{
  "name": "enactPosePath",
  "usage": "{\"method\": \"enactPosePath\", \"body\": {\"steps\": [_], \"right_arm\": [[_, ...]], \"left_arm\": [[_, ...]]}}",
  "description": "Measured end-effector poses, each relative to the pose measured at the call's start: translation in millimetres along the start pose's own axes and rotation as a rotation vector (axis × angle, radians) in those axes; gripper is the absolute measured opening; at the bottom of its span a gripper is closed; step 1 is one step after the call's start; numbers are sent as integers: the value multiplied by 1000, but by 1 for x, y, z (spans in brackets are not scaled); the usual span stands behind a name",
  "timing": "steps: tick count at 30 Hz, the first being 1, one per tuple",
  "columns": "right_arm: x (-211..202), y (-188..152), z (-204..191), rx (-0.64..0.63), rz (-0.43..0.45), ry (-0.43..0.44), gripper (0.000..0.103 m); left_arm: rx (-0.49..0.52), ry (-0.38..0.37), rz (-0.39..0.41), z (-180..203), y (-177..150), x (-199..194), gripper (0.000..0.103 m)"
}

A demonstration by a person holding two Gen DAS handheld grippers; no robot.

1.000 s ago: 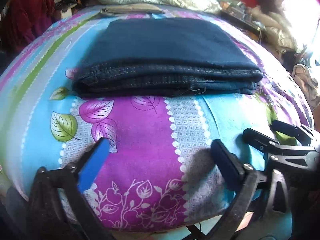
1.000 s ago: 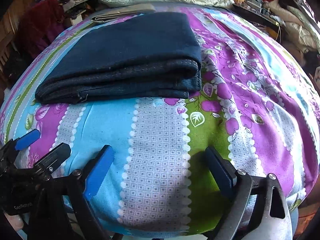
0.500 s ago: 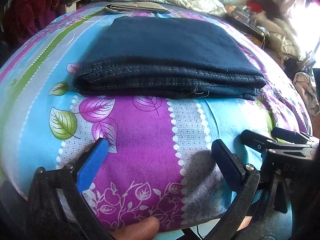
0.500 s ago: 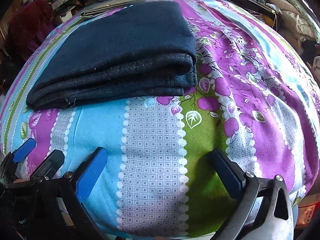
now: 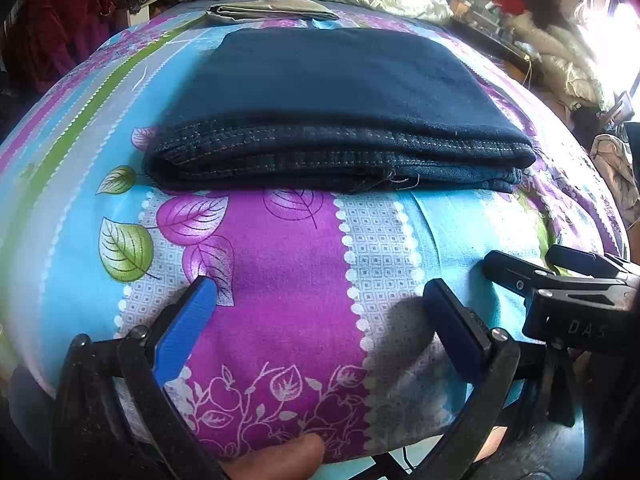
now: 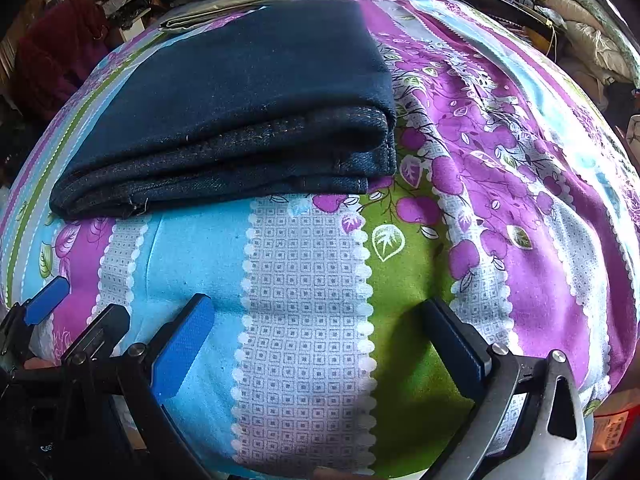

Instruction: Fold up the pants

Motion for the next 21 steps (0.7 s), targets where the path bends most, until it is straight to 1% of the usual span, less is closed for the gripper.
{"method": "enactPosePath", "body": {"steps": [6, 8, 10, 11, 13, 15, 17, 19, 21], "right_arm": [[1, 3, 1, -15, -8, 1, 103], [-1, 5, 0, -30, -23, 3, 103], [-8, 8, 3, -30, -20, -2, 102], [-16, 10, 4, -33, 1, -10, 101], [-42, 16, 5, -52, 76, -36, 101], [-73, 24, 5, -67, 151, -48, 101], [-109, 32, 3, -71, 235, -49, 101], [-153, 42, 2, -60, 326, -36, 102], [-186, 51, 1, -50, 380, -31, 102]], "left_arm": [[30, 9, -31, 1, 7, 2, 103], [35, 33, -35, 0, 11, 1, 103], [29, 65, -9, -3, 17, -7, 103], [32, 76, 14, -4, 22, -14, 103], [47, 116, 69, -5, 33, -33, 103], [41, 147, 117, -7, 45, -55, 103], [25, 152, 180, -8, 61, -85, 103], [11, 160, 267, -7, 78, -119, 103], [-1, 165, 332, -4, 93, -148, 103]]}}
Point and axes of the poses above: each gripper's, at about its wrist camera, not at the fingertips, and x roughly the way its jaws point, z to its right, y to its top, the point moved 2 cm from there along x, roughly the way its jaws point, and after that the axes turned 5 degrees about -y, right-handed, at the moved point
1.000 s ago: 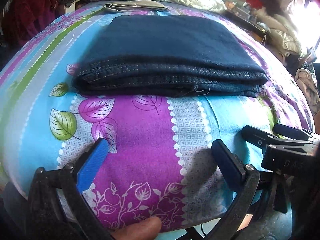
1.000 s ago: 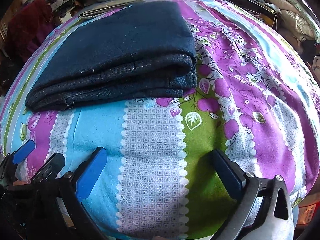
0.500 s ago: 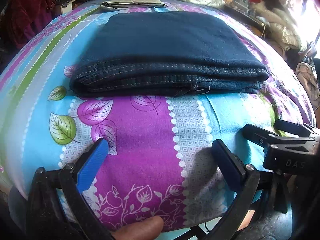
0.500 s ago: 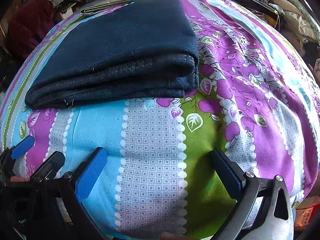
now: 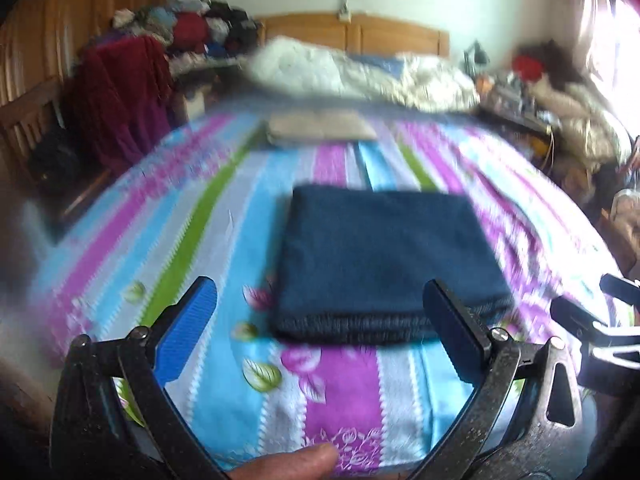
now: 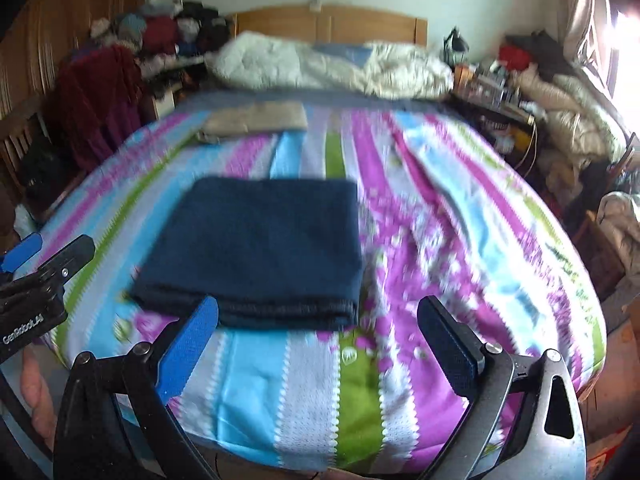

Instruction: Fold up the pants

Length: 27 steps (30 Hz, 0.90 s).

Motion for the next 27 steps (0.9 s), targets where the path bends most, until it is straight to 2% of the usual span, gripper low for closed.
{"method": "enactPosePath", "body": {"steps": [4, 7, 11, 27], "right_arm": [[-40, 32, -3, 3, 67, 13, 102], [-53, 46, -4, -5, 59, -7, 102], [-65, 52, -3, 17, 46, 4, 102], [-72, 50, -3, 16, 36, 8, 102]], "left_arm": [[-8, 10, 57, -1, 41, -34, 103], [-19, 24, 79, 2, 55, -53, 103], [-55, 36, 97, 2, 56, -66, 103], [-53, 21, 16, 11, 38, -59, 103]]}}
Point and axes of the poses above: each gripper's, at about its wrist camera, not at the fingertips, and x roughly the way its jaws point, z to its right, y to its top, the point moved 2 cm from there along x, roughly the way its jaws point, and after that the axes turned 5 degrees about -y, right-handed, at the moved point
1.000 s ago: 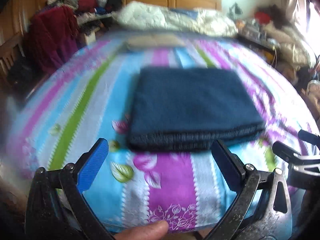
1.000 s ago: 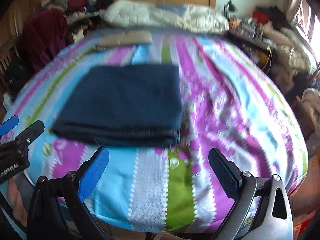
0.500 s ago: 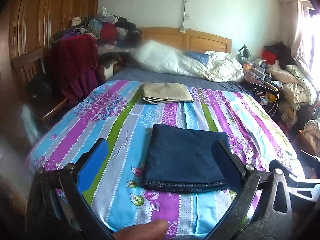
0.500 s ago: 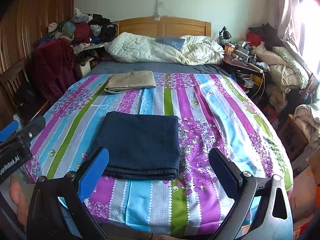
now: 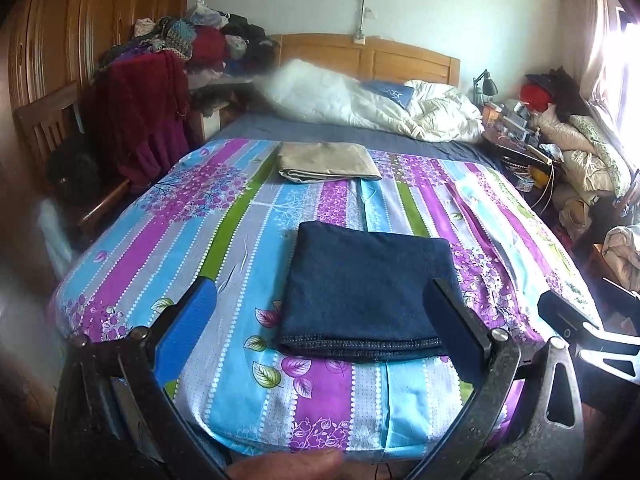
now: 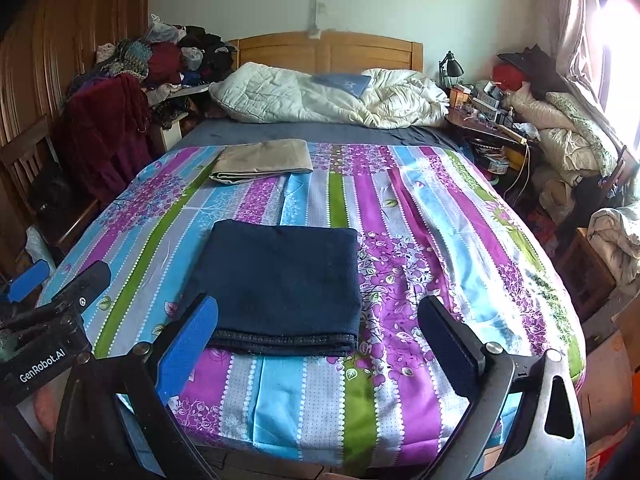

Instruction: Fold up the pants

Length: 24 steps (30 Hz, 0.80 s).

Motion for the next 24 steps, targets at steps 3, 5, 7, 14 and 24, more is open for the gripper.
{"method": "enactPosePath", "body": {"steps": [3, 5, 7, 14, 24], "right_arm": [[1, 1, -1, -3, 3, 3, 102], [1, 0, -1, -3, 1, 4, 102], [1, 1, -2, -2, -2, 9, 102], [8, -1, -2, -8, -13, 13, 102], [10, -1, -3, -8, -17, 12, 102]], "left_arm": [[2, 0, -2, 0, -1, 0, 103], [3, 1, -1, 0, -1, 0, 103], [3, 3, -3, 0, -1, 0, 103], [4, 5, -8, -4, -3, 3, 103], [18, 9, -17, -4, -6, 6, 103]]}}
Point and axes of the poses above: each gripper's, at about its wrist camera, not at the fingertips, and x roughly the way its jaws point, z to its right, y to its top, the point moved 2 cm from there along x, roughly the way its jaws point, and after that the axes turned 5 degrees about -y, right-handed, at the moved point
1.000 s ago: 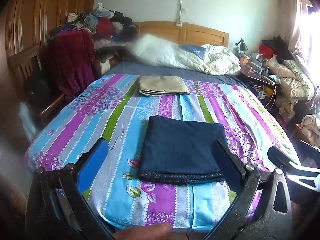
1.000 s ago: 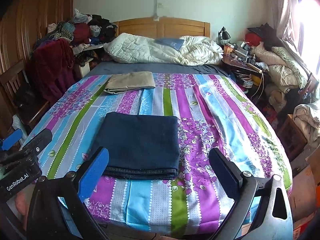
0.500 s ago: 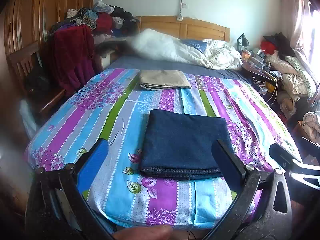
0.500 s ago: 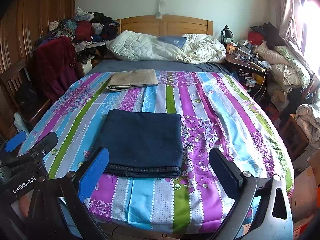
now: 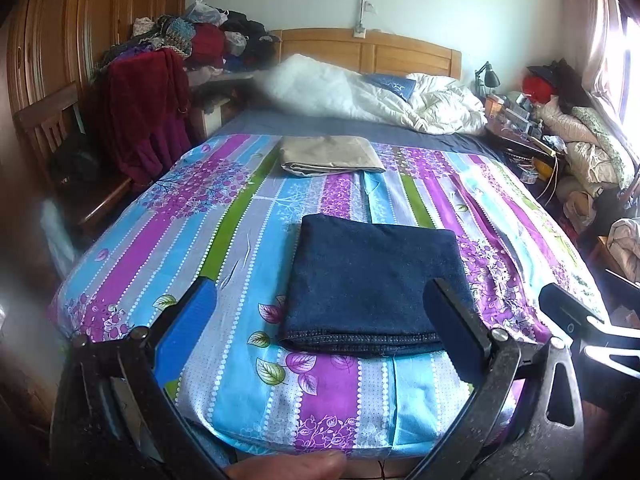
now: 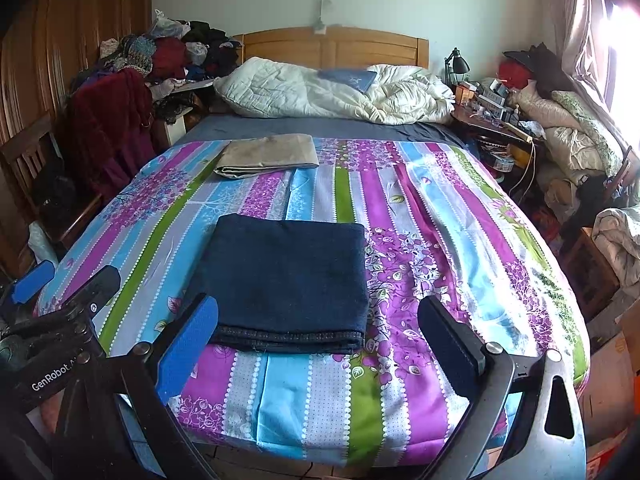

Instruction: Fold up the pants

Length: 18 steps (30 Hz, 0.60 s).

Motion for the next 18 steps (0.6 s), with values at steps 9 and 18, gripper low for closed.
{"method": "enactPosePath", "body": {"steps": [9, 18], "right_arm": [[11, 2, 0, -10, -5, 12, 102], [12, 1, -1, -13, -8, 12, 102]], "left_arm": [[5, 1, -7, -1, -1, 2, 103], [3, -2, -12, -3, -3, 4, 103]]}}
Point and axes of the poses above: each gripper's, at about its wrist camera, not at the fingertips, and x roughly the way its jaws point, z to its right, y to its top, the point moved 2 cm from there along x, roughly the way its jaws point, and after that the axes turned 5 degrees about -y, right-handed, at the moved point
